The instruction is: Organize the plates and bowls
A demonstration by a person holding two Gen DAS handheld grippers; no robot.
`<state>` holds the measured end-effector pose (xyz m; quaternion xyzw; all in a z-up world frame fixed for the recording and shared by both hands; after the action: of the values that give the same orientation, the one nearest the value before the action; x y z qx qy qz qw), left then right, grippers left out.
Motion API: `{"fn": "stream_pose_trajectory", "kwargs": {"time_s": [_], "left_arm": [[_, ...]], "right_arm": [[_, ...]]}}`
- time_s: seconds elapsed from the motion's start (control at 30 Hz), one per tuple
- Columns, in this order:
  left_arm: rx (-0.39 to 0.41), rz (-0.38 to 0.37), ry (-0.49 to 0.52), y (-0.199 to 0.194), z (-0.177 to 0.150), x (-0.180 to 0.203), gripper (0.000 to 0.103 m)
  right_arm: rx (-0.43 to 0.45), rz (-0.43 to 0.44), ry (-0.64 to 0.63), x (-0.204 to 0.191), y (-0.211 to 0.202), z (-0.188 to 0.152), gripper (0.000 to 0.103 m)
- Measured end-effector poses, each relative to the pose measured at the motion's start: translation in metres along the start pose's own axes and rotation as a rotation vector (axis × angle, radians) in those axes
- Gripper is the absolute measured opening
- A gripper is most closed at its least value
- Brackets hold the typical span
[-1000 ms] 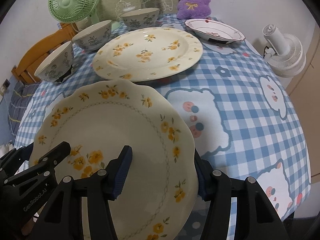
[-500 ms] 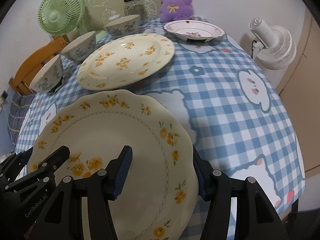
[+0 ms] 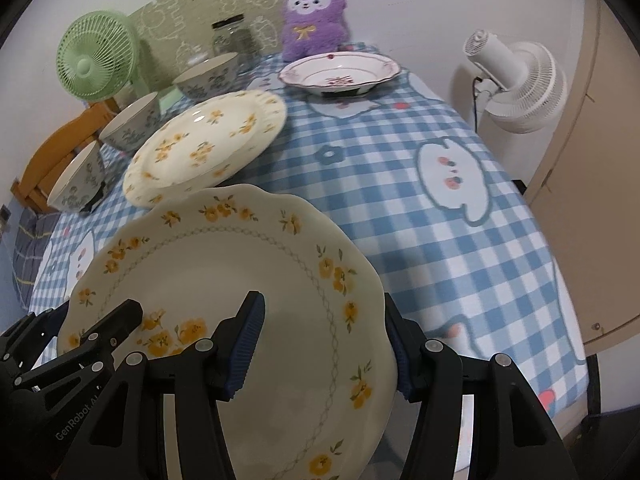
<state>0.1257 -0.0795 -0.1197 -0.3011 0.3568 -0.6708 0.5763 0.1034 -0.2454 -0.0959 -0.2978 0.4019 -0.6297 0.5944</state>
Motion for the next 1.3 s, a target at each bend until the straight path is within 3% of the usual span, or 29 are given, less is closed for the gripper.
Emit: {"fn": "stream_pose_trajectory", "kwargs": {"time_s": [0.6, 0.9, 1.3], "left_arm": [[0.027, -0.066, 0.021, 0.023, 0.023, 0.058, 0.056], [0.082, -0.07, 0.043, 0.028, 0.037, 0.08, 0.056], [0.06, -0.082, 0.032, 0.049, 0.046, 0.094, 0.056]], "right_arm": [[0.052, -0.069, 0.028, 0.06, 0.004, 0.016, 0.06], [0.058, -0.094, 0.046, 0.082, 0.016, 0.025, 0.06], [0.064, -0.12, 0.05, 0.097, 0.028, 0.033, 0.06]]}}
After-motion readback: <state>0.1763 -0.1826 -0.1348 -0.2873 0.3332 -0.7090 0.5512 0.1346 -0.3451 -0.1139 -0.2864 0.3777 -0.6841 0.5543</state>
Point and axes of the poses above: each gripper's, at about its wrist camera, not at the fingertips, and y roughly the way its jaws point, x to its right, z to its top, the point moved 1 cm from there along y, roughly the way its jaws point, and after that the axes turned 1 degree about -y, right-handed, at the moved point
